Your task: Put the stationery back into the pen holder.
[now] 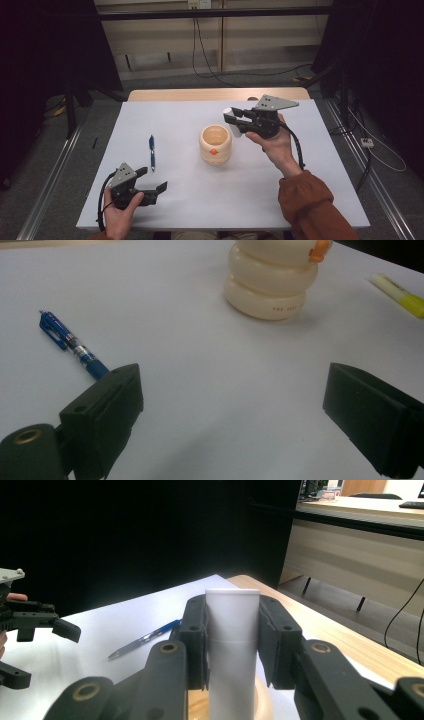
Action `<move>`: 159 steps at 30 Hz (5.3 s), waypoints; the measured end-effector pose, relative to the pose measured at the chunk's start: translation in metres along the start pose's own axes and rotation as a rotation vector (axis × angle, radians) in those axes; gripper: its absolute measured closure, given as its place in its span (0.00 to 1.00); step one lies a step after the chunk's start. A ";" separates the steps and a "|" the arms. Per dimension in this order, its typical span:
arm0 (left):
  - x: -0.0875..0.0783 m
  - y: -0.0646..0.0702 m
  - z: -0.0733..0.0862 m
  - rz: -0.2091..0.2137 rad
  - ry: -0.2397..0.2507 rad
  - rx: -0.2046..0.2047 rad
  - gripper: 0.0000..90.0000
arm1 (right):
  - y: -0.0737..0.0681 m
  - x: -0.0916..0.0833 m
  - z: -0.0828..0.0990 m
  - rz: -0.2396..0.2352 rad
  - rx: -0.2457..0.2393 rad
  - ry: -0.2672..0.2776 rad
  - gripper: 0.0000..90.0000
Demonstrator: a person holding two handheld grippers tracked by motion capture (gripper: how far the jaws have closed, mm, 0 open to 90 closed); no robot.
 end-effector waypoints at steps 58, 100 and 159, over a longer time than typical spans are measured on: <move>-0.001 0.000 0.000 0.002 0.003 0.002 0.10 | -0.021 0.072 0.020 -0.014 0.046 -0.034 0.75; -0.001 0.000 0.000 0.006 0.000 0.002 0.10 | -0.008 0.069 0.051 0.010 0.113 -0.133 0.37; -0.001 0.003 -0.001 0.013 -0.004 0.014 0.10 | 0.047 -0.118 0.136 0.145 0.067 -0.409 0.65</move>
Point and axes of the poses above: each handheld gripper's, and its own axes: x roughly forward along the jaws, z roughly out of its underside, y roughly to its right, the point moved 8 cm from there along x, roughly forward along the jaws, and after that the axes turned 14 degrees about z, right-handed, at the moved point
